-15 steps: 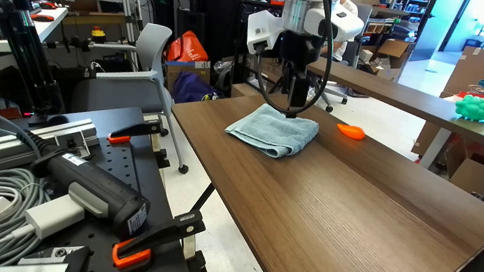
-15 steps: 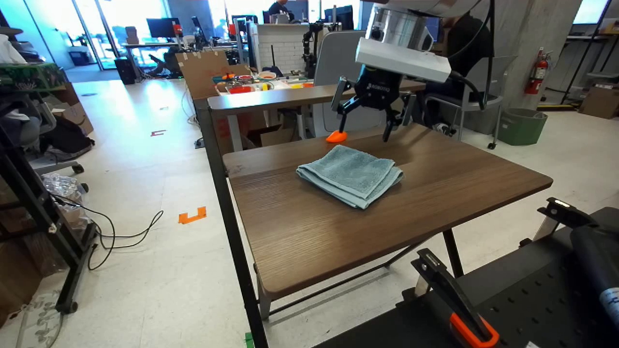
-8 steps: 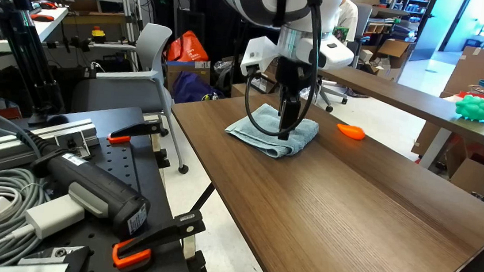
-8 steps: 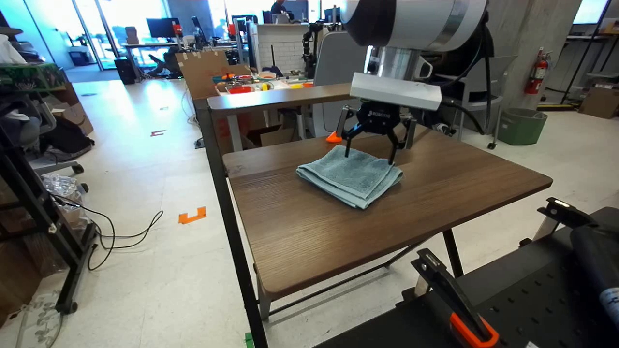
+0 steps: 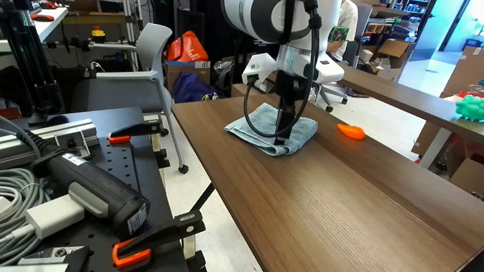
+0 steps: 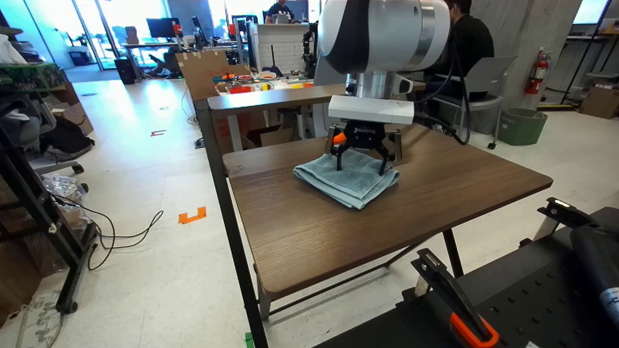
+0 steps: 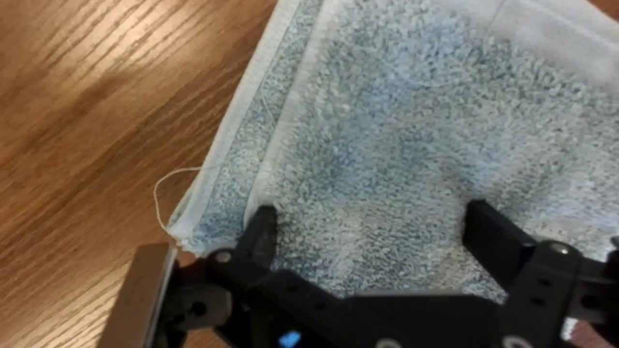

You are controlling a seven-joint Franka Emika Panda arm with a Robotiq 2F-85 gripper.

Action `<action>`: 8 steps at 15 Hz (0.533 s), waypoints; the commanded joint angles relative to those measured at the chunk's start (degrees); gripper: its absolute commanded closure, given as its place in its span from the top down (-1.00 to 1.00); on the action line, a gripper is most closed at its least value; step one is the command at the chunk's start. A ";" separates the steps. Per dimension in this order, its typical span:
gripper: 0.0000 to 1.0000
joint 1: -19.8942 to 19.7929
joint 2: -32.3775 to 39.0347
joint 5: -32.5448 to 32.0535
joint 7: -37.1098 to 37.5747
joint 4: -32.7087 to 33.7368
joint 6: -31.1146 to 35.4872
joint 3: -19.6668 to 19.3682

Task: Wipe the table with the towel

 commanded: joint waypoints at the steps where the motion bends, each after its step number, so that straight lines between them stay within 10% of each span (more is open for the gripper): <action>1: 1.00 -0.34 0.07 -0.47 0.30 0.24 -0.29 0.31; 8: 1.00 -2.48 4.33 0.99 7.17 4.98 1.65 -2.45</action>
